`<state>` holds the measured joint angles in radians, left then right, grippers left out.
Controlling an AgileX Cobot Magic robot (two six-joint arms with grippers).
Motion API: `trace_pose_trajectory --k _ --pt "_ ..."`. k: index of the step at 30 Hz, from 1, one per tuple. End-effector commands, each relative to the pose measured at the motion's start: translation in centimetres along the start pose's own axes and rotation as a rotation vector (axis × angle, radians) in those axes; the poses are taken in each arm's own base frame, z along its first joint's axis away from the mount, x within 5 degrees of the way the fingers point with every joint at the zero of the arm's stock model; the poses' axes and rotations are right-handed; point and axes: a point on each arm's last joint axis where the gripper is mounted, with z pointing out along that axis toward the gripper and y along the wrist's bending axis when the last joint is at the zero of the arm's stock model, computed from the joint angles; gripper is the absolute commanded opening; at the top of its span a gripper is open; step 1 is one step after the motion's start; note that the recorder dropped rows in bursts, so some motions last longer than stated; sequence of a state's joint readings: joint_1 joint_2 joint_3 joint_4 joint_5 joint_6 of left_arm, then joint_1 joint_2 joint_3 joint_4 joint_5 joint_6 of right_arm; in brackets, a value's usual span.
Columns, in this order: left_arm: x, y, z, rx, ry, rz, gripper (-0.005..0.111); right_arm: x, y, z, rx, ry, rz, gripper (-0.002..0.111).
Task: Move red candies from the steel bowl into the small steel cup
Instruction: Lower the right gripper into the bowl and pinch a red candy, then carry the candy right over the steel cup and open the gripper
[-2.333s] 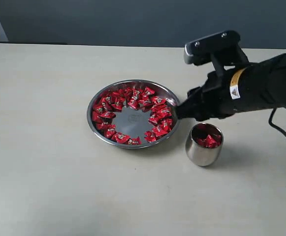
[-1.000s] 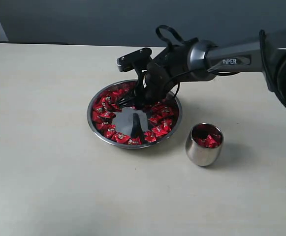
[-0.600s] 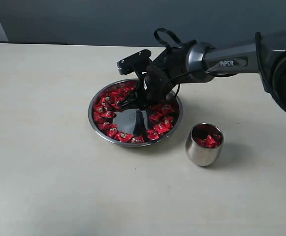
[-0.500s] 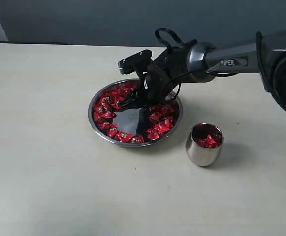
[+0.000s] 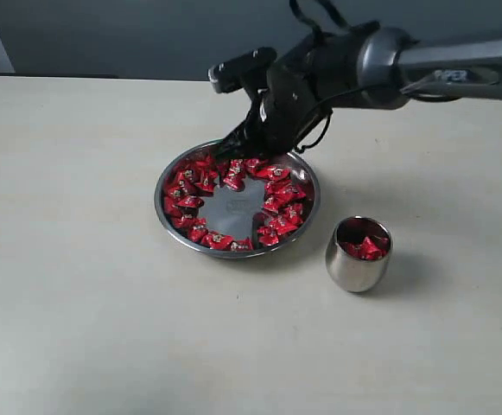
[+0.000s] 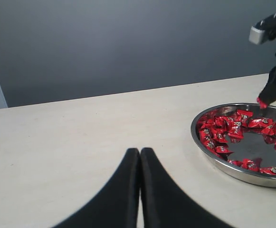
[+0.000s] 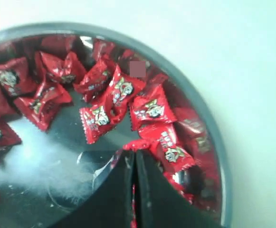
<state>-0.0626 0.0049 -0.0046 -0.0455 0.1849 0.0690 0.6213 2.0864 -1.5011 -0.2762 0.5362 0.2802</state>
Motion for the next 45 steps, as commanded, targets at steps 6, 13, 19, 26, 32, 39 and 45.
trace_pose_trajectory --k 6,13,19,26,32,39,45 --pt "0.1 0.0 0.0 -0.001 -0.006 -0.002 0.002 1.6 -1.5 -11.5 -0.038 -0.119 0.076 -0.001" --pt "0.1 0.0 0.0 -0.001 -0.006 -0.002 0.002 9.8 -2.2 -15.5 -0.052 -0.118 0.081 -0.001" --pt "0.1 0.0 0.0 -0.001 -0.006 -0.002 0.002 14.1 -2.3 -16.0 -0.073 -0.12 0.089 -0.001" --pt "0.1 0.0 0.0 -0.001 -0.006 -0.002 0.002 15.3 -2.2 -15.0 -0.079 -0.102 0.086 -0.001" --pt "0.1 0.0 0.0 -0.001 -0.006 -0.002 0.002 15.5 -2.1 -14.4 -0.073 -0.075 0.077 -0.001" --pt "0.1 0.0 0.0 -0.001 -0.006 -0.002 0.002 15.7 -2.1 -13.4 -0.058 -0.034 0.045 0.016" --pt "0.1 0.0 0.0 -0.001 -0.006 -0.002 0.002 15.6 -2.2 -12.9 -0.043 -0.039 0.035 0.035"
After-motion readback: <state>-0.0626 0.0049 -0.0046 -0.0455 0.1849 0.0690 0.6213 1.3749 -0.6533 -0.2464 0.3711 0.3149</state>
